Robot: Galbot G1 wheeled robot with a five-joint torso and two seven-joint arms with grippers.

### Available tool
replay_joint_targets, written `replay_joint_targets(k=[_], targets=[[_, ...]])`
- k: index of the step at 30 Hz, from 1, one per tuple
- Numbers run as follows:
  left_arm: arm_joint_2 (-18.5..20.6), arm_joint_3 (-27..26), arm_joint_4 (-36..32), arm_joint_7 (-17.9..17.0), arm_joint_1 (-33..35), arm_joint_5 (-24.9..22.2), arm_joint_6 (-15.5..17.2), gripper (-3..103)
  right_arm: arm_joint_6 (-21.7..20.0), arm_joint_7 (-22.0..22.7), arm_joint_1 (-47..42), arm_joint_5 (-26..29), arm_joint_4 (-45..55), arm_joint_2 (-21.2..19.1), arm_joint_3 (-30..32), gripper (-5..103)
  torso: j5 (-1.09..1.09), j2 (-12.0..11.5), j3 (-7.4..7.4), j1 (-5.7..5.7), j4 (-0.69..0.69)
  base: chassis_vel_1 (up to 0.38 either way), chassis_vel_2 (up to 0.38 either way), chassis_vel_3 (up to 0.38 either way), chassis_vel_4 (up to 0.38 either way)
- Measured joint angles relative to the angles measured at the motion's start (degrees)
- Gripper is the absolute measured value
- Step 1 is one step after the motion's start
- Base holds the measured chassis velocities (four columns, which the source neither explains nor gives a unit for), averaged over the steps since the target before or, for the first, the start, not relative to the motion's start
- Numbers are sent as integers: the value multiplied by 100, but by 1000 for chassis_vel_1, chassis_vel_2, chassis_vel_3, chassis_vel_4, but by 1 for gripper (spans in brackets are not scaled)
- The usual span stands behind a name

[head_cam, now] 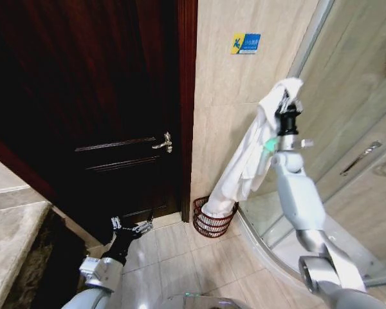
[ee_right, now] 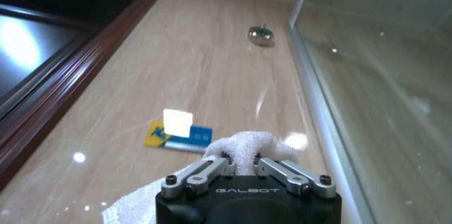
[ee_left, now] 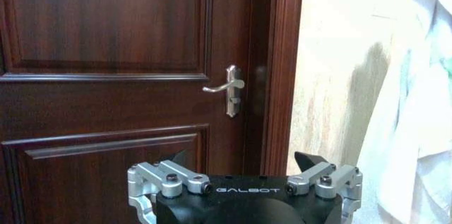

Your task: Discard the used towel into the hamper.

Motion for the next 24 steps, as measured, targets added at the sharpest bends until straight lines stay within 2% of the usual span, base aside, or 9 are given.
replay_joint_targets(k=[15, 24], targets=[[0, 0, 0, 0, 0, 0, 0, 100, 268, -237, -247, 24, -742, 234, -97, 5, 2, 0, 0, 0, -1, 0, 0, 0, 0], [0, 0, 0, 0, 0, 0, 0, 100, 545, -461, -538, 40, -1267, 532, -145, 5, 2, 0, 0, 0, 0, 0, 0, 0, 0]])
